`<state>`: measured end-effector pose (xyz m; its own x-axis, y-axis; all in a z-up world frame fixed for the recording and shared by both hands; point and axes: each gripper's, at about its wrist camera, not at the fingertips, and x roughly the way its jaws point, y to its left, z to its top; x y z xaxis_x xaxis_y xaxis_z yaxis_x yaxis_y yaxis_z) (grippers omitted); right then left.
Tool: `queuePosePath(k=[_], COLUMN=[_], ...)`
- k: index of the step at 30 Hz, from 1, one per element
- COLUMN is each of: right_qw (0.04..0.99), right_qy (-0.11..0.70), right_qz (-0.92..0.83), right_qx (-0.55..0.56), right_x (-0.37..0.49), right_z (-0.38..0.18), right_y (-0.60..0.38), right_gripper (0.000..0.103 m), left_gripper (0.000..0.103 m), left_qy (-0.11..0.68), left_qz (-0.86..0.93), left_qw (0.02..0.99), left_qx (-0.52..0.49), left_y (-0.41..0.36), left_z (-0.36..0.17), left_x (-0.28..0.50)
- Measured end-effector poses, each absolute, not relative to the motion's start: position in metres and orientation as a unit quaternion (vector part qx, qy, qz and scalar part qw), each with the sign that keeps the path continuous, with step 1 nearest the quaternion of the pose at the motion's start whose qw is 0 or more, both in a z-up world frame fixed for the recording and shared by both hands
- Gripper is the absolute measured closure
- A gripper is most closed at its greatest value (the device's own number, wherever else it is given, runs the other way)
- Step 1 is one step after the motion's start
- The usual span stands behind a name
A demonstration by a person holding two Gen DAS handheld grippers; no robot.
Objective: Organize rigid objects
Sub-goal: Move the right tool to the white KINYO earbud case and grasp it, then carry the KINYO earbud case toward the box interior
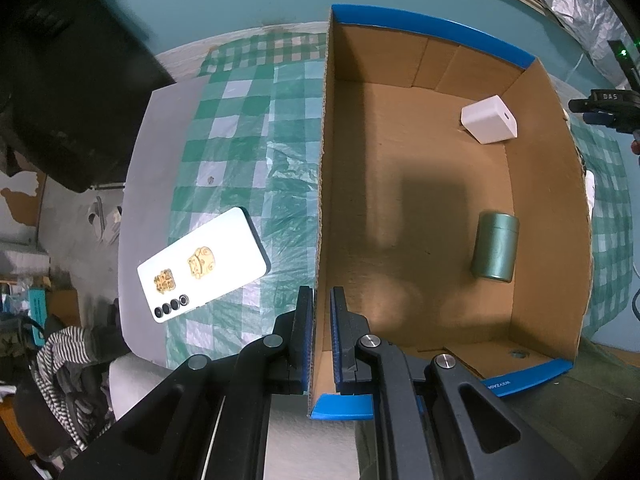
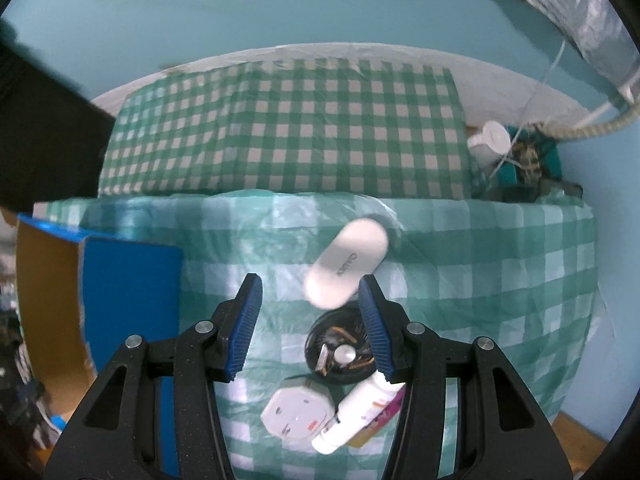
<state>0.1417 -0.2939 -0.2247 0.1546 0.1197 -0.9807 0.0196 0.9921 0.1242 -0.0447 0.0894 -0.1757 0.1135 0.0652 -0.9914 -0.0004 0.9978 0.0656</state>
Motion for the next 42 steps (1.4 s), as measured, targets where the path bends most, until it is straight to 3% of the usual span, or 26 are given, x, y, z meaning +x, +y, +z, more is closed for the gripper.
queuePosePath(k=[21,24,26,42], right_qw=[0.725,0.732,0.737,0.765], right_qy=[0.683,0.678,0.674,0.644], right_qz=[-0.034,-0.028,-0.019,0.022], right_qx=[0.085,0.065,0.049,-0.001], right_x=[0.164,0.163,0.163,0.153], right_z=[-0.287,-0.286,-0.284,-0.264], right_y=[-0.314,-0.309,-0.305,-0.283], right_gripper=[0.053,0.057,0.067,0.067], left_gripper=[0.095,0.095,0.095,0.095], left_qy=[0.672,0.672,0.671,0.672], left_qz=[0.041,0.041,0.04,0.039], left_qw=[0.74,0.74,0.74,0.74], left_qx=[0.013,0.012,0.013,0.017], left_y=[0.086,0.085,0.084,0.081], left_z=[-0.179,-0.178,-0.178,-0.179], left_x=[-0.045,-0.045,-0.044,-0.042])
